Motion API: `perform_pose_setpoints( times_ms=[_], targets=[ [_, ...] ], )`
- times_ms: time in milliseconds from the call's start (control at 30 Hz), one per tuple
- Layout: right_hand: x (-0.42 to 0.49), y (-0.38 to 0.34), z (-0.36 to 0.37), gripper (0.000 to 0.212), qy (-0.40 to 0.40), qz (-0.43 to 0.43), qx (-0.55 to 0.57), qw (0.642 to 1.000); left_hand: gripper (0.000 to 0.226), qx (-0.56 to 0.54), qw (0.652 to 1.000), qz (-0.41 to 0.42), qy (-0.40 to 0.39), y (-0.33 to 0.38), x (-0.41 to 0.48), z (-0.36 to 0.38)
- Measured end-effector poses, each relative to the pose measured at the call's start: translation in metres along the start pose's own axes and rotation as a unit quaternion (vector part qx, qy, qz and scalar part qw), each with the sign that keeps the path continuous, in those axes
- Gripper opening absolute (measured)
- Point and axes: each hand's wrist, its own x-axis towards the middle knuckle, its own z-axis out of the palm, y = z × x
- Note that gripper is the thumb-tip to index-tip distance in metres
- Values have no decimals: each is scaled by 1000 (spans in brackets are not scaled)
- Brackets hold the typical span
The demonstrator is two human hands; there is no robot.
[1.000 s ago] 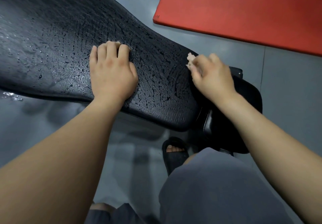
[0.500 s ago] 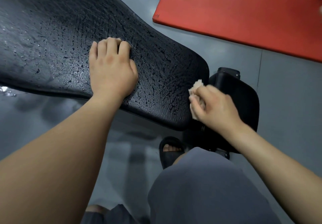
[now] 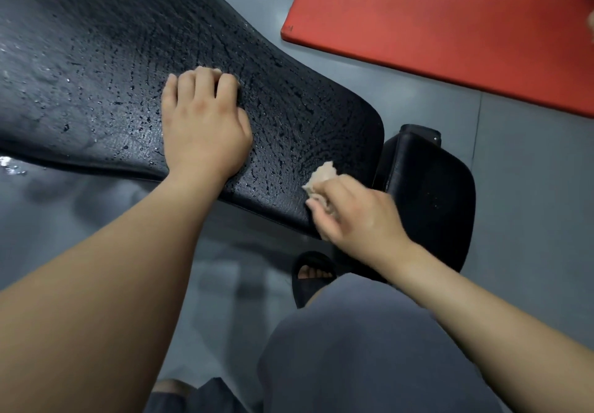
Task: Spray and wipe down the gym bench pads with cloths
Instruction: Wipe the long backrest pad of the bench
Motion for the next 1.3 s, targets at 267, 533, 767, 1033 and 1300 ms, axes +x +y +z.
perform_pose_setpoints(
  times_ms=[267,533,767,1033,1300],
  targets=[
    [76,15,18,22,-8,-11,-19,1000,36,-4,1000,4,4,0,0,0],
    [68,20,10,18,6,73,-23,997,38,-2,1000,0,1,0,0,1],
    [69,22,19,25,2,19,-30,999,39,0,1000,1,-3,0,0,1],
    [82,65,6,26,-7,134,-41,990,38,-7,1000,-2,-1,0,1,0],
    [2,39,-13,16,-18,154,-24,988,38,-4,1000,1,1,0,0,-1]
  ],
)
